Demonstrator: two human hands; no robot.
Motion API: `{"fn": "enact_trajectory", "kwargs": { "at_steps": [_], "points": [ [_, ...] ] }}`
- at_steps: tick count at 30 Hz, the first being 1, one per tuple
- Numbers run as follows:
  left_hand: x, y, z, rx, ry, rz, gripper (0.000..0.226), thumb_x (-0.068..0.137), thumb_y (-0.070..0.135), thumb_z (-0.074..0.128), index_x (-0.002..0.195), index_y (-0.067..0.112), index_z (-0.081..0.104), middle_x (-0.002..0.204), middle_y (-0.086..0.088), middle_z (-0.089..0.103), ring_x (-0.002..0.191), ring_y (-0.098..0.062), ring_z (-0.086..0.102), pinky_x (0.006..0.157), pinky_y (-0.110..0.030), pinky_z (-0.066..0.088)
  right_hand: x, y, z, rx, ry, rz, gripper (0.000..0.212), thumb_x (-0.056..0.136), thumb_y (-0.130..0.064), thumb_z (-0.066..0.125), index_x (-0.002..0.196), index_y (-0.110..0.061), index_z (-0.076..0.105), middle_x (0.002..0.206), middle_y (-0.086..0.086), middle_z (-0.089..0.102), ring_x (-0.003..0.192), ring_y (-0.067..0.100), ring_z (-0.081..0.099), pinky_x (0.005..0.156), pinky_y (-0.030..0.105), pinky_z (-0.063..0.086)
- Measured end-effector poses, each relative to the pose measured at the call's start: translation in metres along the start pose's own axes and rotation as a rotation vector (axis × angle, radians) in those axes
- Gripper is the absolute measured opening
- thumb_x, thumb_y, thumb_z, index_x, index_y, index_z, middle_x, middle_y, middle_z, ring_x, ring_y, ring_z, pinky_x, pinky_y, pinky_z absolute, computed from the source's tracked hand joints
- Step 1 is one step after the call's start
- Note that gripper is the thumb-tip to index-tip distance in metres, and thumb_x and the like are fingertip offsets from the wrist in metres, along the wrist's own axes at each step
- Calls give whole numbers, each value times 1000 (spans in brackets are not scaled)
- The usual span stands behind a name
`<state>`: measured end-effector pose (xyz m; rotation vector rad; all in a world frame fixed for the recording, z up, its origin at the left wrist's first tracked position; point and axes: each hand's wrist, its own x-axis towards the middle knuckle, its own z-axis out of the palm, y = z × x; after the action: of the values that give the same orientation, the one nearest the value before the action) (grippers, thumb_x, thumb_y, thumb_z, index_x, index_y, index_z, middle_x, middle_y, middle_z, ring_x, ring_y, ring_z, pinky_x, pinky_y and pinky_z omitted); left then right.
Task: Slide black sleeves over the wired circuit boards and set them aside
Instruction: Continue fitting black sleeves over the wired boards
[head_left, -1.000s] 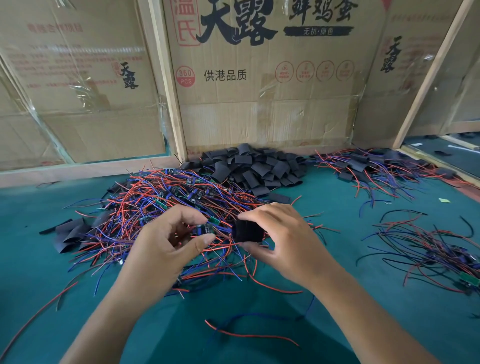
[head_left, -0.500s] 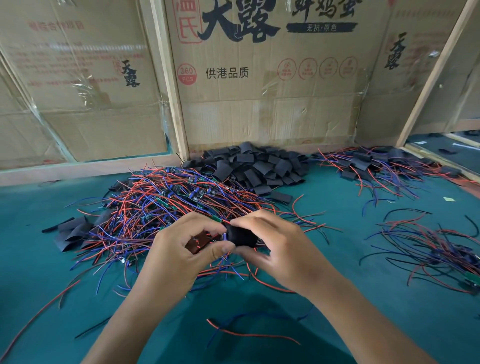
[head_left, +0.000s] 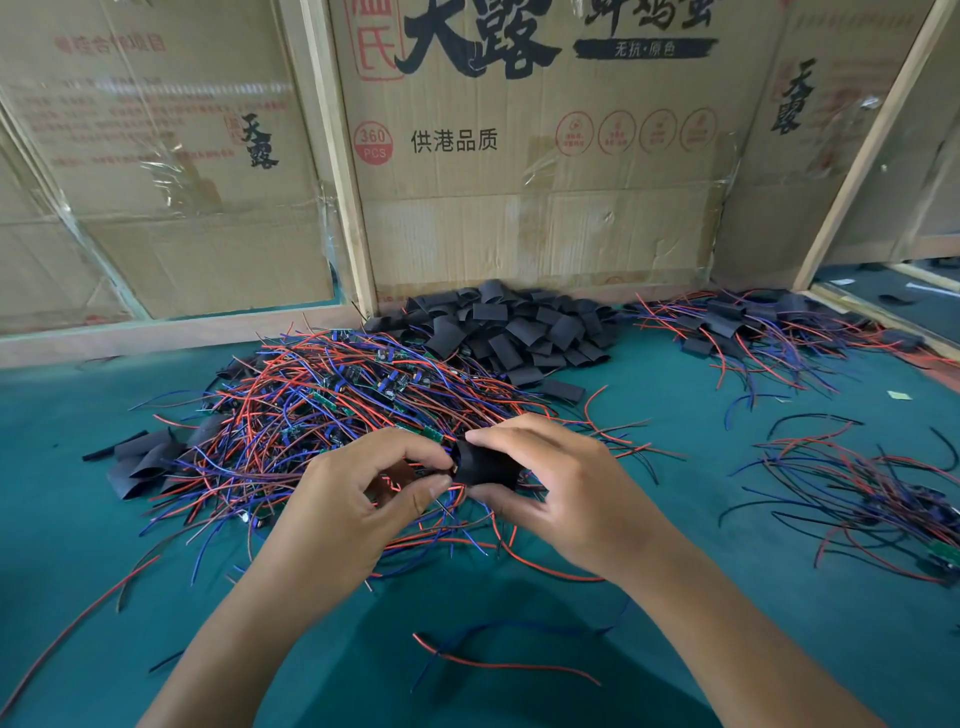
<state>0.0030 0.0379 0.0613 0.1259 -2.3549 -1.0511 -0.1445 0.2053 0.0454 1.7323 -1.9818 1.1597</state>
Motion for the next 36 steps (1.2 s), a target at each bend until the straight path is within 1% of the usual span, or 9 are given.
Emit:
{"fn": "enact_trajectory", "kwargs": {
  "at_steps": [4, 10, 16, 20, 22, 24, 28, 32, 36],
  "points": [
    [0, 0, -2, -8, -25, 9, 10, 86, 32, 68, 94, 37, 71, 89, 15, 70, 76, -5, 63, 67, -10, 42, 0, 1, -2, 35, -26, -9, 41, 90, -24, 73, 124, -3, 66, 115, 6, 68, 103, 19, 66, 88, 35, 52],
    [1, 1, -5, -14, -19, 65, 11, 88, 26, 70, 93, 33, 75, 90, 9, 70, 80, -12, 65, 69, -16, 46, 1, 1, -5, 96, -40, -13, 42, 90, -27, 72, 124, -3, 68, 114, 5, 70, 101, 12, 66, 92, 23, 50],
    [2, 7, -4, 54, 11, 146, 13, 87, 14, 67, 91, 19, 78, 89, 9, 69, 82, -11, 67, 70, -20, 49, 1, 2, -7, 114, -107, 23, 41, 92, -32, 69, 125, -8, 69, 106, 1, 72, 95, 9, 65, 86, 26, 51],
    [2, 8, -4, 87, 8, 189, 19, 87, -2, 71, 91, 16, 77, 90, 6, 69, 82, -14, 66, 70, -20, 47, 1, 0, -8, 144, -103, 50, 37, 93, -34, 68, 122, -10, 70, 98, -10, 66, 87, -11, 54, 79, 14, 43],
    [1, 8, -2, 77, -10, 172, 21, 86, -4, 71, 90, 16, 77, 90, 6, 68, 83, -16, 66, 71, -21, 47, 1, 0, -7, 142, -114, 61, 34, 94, -33, 68, 120, -13, 71, 94, -11, 65, 83, -9, 53, 76, 16, 44],
    [0, 9, -2, 61, -24, 154, 24, 86, -6, 71, 89, 18, 77, 89, 6, 68, 83, -15, 65, 71, -20, 46, 0, -1, -7, 141, -125, 68, 32, 94, -34, 67, 119, -15, 71, 93, -7, 67, 80, -1, 56, 74, 24, 48],
    [2, 7, -3, -23, -64, 74, 33, 87, -2, 70, 87, 30, 77, 92, 5, 66, 79, -16, 61, 69, -22, 43, 0, -2, -7, 128, -116, 83, 30, 94, -35, 67, 119, -18, 71, 91, -3, 69, 80, 12, 60, 73, 34, 49],
    [1, 4, -3, -76, -104, 18, 33, 88, -2, 69, 90, 30, 79, 92, 4, 64, 76, -11, 57, 68, -16, 40, 0, -3, -6, 119, -115, 91, 32, 94, -35, 67, 119, -16, 71, 93, -3, 70, 81, 11, 60, 75, 30, 49],
    [2, 4, -2, -109, -115, -4, 37, 89, -4, 68, 89, 32, 79, 92, 3, 63, 74, -12, 55, 67, -18, 40, 0, -4, -7, 138, -106, 108, 34, 93, -34, 68, 121, -15, 71, 100, -5, 72, 88, 7, 64, 81, 28, 51]
  ]
}}
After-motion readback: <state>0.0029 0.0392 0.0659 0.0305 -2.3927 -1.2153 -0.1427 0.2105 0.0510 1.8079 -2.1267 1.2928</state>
